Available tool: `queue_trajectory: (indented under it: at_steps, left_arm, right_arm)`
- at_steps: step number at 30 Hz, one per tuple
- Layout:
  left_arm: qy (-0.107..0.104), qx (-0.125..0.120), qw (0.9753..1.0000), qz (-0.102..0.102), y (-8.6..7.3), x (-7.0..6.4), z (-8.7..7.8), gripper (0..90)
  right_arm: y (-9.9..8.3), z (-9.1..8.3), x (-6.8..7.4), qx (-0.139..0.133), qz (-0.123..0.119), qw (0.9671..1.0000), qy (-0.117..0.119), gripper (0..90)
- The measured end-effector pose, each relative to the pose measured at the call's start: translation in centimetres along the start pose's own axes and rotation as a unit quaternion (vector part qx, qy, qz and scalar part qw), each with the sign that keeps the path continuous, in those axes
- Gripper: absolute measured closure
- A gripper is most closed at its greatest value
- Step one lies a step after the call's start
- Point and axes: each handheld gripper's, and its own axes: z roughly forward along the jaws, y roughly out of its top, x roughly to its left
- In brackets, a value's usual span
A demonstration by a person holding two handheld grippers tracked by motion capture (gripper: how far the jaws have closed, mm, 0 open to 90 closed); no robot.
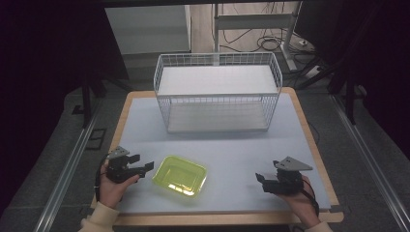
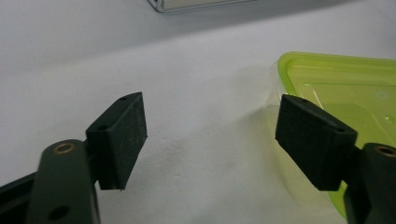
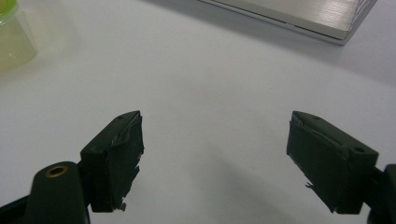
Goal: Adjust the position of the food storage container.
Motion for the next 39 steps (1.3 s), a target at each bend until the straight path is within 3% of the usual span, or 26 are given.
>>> queue_trajectory:
  at_steps: [5, 10, 14, 17, 28, 39]
  left_arm:
    - [0.002, -0.003, 1.0000, -0.006, 0.2, 0.0, -0.4, 33.2]
    - [-0.015, 0.000, 0.9999, -0.002, 0.5, 0.0, -0.9, 56.1]
    - [-0.024, 0.010, 0.9996, 0.008, 0.7, -0.2, -1.3, 79.9]
    - [-0.030, 0.015, 0.9993, 0.018, 0.9, -0.2, -1.7, 89.3]
    - [-0.047, 0.035, 0.9976, 0.038, 0.4, -0.5, -2.0, 89.6]
    - [-0.071, 0.060, 0.9948, 0.041, -0.9, -0.8, -1.6, 89.6]
  right_arm:
    - [0.0, 0.1, 0.0, 0.000, -0.002, 1.0000, 0.000, 19.7]
    - [0.0, 0.0, 0.0, 0.000, -0.003, 1.0000, -0.003, 19.9]
    - [0.0, 0.0, 0.0, 0.002, -0.002, 1.0000, -0.004, 20.1]
    - [0.0, 0.1, 0.0, 0.004, -0.003, 1.0000, -0.004, 20.1]
    - [-0.1, 0.1, 0.1, 0.006, 0.000, 0.9999, -0.008, 20.1]
    - [-0.1, 0.2, 0.2, 0.010, -0.001, 0.9999, -0.007, 20.1]
